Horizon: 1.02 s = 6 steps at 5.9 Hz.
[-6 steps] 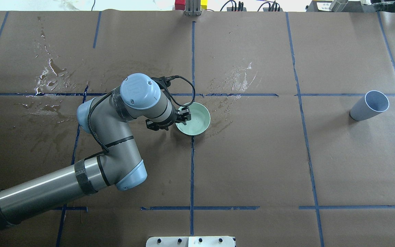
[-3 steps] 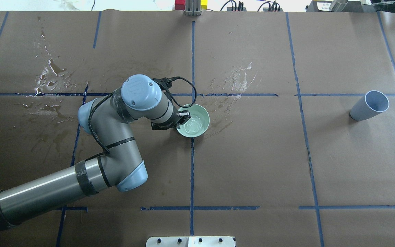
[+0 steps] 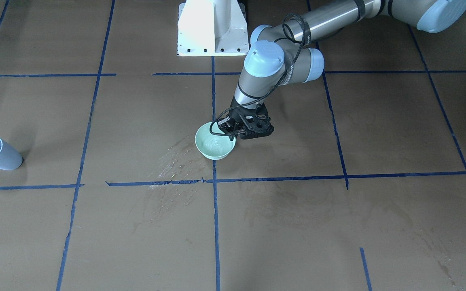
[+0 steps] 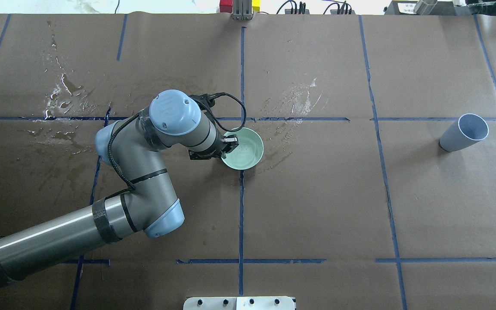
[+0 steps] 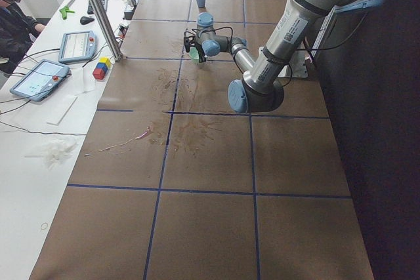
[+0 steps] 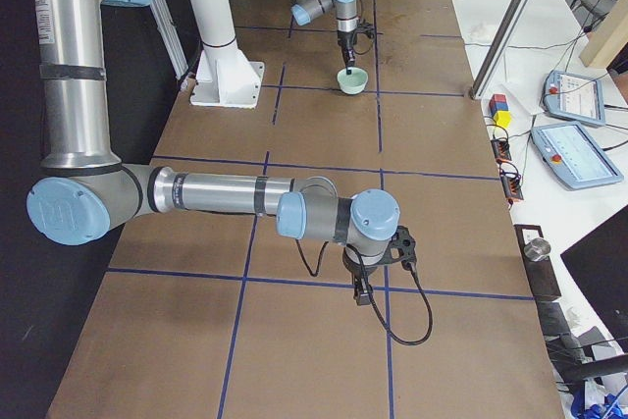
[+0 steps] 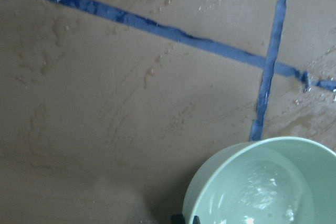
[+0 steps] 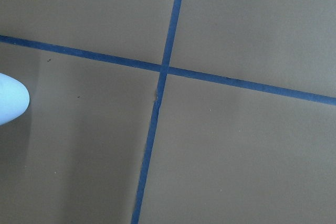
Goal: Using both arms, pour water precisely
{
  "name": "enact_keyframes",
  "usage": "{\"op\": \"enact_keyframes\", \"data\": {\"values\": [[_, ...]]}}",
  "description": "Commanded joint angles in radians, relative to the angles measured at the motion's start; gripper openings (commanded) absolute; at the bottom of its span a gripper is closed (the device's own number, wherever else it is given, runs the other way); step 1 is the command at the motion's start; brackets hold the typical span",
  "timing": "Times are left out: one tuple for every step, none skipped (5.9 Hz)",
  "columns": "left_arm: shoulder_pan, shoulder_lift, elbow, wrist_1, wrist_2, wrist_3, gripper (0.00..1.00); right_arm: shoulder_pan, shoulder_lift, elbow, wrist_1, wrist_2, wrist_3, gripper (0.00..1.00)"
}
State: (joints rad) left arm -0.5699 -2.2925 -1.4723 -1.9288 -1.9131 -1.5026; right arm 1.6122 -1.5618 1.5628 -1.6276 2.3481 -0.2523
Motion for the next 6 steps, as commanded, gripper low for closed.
{"op": "enact_keyframes", "data": {"values": [[-0.083, 0.100, -0.105, 0.004, -0.108, 0.082, 0.00, 0.000, -0.004, -0.001, 0.002, -0.001, 0.004, 1.00], [-0.146, 0.185, -0.182, 0.004, -0.169, 0.155, 0.00, 0.000, -0.004, -0.001, 0.002, -0.001, 0.004, 1.00], [-0.209, 0.267, -0.219, 0.001, -0.231, 0.256, 0.00, -0.002, -0.004, -0.001, 0.002, -0.001, 0.005, 1.00], [-0.273, 0.363, -0.250, -0.012, -0.266, 0.372, 0.00, -0.002, -0.003, -0.004, 0.002, -0.001, 0.005, 1.00], [-0.379, 0.487, -0.252, -0.074, -0.376, 0.506, 0.00, -0.002, -0.003, -0.003, 0.002, 0.000, 0.005, 1.00], [-0.486, 0.610, -0.238, -0.147, -0.470, 0.644, 0.00, -0.002, -0.003, -0.003, 0.003, 0.000, 0.005, 1.00]]}}
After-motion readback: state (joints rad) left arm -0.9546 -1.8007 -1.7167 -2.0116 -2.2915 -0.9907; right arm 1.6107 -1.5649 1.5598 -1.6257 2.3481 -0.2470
